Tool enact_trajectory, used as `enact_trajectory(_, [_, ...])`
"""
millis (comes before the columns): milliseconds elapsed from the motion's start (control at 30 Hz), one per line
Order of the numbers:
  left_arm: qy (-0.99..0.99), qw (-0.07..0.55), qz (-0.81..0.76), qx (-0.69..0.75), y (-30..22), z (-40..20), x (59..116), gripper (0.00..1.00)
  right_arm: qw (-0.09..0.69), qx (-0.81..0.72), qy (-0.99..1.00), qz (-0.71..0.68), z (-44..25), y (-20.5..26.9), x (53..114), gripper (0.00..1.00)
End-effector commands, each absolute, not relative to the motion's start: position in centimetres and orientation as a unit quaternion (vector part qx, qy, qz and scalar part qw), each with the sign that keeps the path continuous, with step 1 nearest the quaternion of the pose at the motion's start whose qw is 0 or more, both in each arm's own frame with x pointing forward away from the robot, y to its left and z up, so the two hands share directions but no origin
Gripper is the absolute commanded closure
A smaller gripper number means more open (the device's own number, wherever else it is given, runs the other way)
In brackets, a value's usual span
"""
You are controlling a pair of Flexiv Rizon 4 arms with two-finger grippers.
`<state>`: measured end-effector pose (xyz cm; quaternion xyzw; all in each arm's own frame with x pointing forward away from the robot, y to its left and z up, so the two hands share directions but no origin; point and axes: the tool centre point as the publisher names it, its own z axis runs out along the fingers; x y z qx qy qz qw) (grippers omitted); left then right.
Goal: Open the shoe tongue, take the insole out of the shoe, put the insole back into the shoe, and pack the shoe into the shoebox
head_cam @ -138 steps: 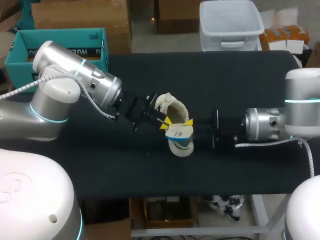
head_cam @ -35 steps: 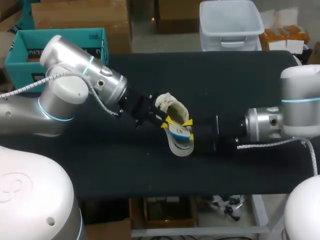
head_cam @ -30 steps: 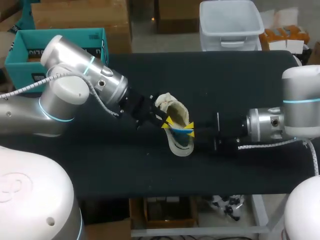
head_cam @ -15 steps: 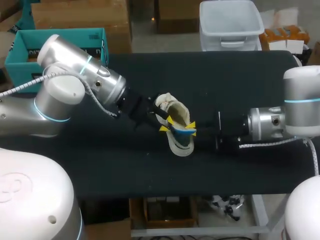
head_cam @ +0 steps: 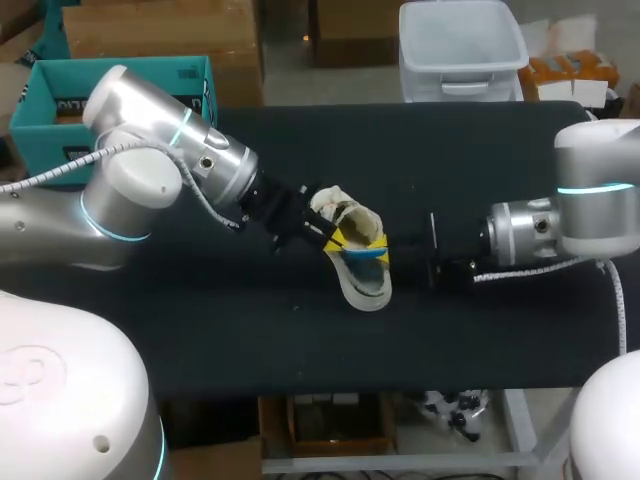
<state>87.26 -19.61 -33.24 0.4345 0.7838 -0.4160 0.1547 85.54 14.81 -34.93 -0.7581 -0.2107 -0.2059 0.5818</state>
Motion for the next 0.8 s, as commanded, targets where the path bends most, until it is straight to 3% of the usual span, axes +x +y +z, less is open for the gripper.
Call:
enact_trajectory(33, [0.783,0.152,-0.419,0.434,-20.2,-33.9,87.5,1.00,0.582,-0.759,-0.211,-0.200,-34.9,15.4,85.8,1.00])
enact_trajectory(67, [0.783,0.151,-0.419,0.434,-20.2,-33.9,87.5,1.00,0.582,-0.760,-0.210,-0.200,-34.8,15.5,85.6,0.92])
enact_trajectory(100, [0.783,0.151,-0.419,0.435,-20.2,-33.9,87.4,1.00,0.580,-0.762,-0.209,-0.201,-34.6,15.5,85.3,0.76])
enact_trajectory(133, [0.782,0.152,-0.419,0.435,-20.2,-33.9,87.4,1.00,0.576,-0.765,-0.208,-0.201,-34.4,15.6,85.0,0.66])
enact_trajectory(233, [0.781,0.152,-0.420,0.436,-20.2,-33.7,87.2,1.00,0.566,-0.772,-0.202,-0.205,-33.8,15.6,83.9,0.53])
enact_trajectory(467, [0.780,0.154,-0.421,0.437,-20.4,-33.5,86.9,1.00,0.551,-0.785,-0.193,-0.209,-32.7,15.4,81.8,0.57])
enact_trajectory(633, [0.780,0.154,-0.422,0.435,-20.6,-33.5,86.8,1.00,0.549,-0.786,-0.190,-0.211,-32.6,15.0,81.4,0.82])
enact_trajectory(767, [0.780,0.156,-0.422,0.435,-20.7,-33.3,86.6,1.00,0.553,-0.783,-0.189,-0.212,-33.1,14.6,81.5,0.93])
enact_trajectory(800, [0.780,0.156,-0.423,0.434,-20.6,-33.3,86.6,1.00,0.554,-0.782,-0.189,-0.213,-33.2,14.6,81.5,1.00])
